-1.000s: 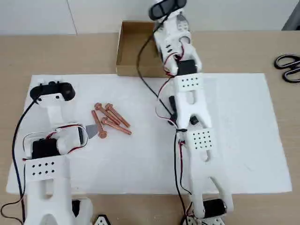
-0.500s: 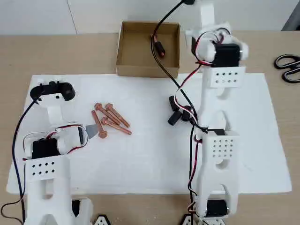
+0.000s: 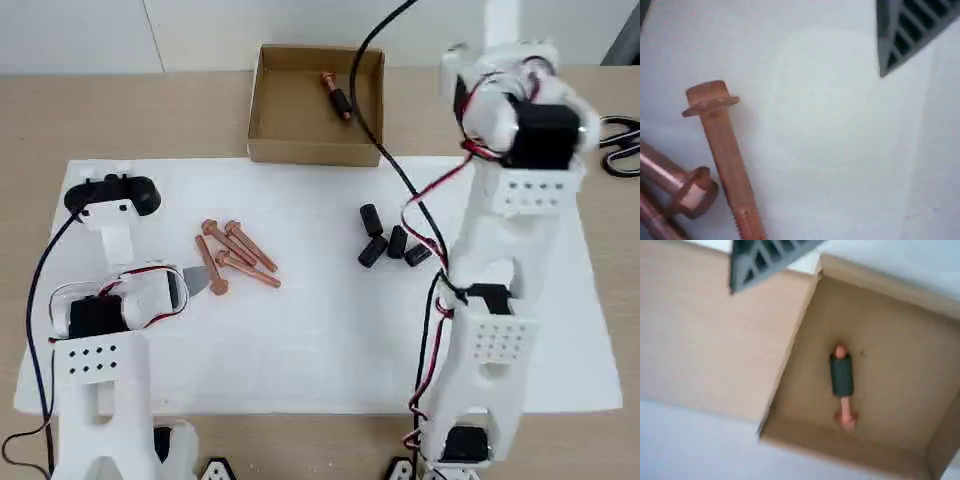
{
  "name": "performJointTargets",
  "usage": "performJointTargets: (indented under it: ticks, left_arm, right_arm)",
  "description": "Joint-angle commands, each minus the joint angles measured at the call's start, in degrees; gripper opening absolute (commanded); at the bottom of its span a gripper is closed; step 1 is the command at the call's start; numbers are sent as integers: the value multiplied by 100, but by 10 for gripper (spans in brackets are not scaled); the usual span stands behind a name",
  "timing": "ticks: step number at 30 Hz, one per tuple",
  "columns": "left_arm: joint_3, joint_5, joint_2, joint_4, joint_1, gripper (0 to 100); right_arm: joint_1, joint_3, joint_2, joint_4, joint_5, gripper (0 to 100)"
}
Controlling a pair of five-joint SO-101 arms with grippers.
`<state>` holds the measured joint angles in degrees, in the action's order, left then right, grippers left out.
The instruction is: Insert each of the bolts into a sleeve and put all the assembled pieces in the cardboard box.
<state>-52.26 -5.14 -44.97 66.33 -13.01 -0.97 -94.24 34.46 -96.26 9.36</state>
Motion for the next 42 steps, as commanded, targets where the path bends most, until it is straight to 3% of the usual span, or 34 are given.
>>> performJointTargets:
  ticks: [1,15,21,35,42]
  left_arm:
    - [13,0,-62,35,-35,301]
    - [13,0,-26,26,-35,301]
    - [13,0,-26,9,-35,301]
    - [-356,9,-53,-308,-35,301]
    - [-356,9,-62,-299,-35,301]
  right_arm:
    - [119,299,-514,-57,44,209]
    - [760,5354,-2237,-13,0,208]
    - [778,6611,-2237,-4,-9,209]
    - [-391,7385,-1358,92,-9,209]
    - [-734,7385,-1209,769,35,209]
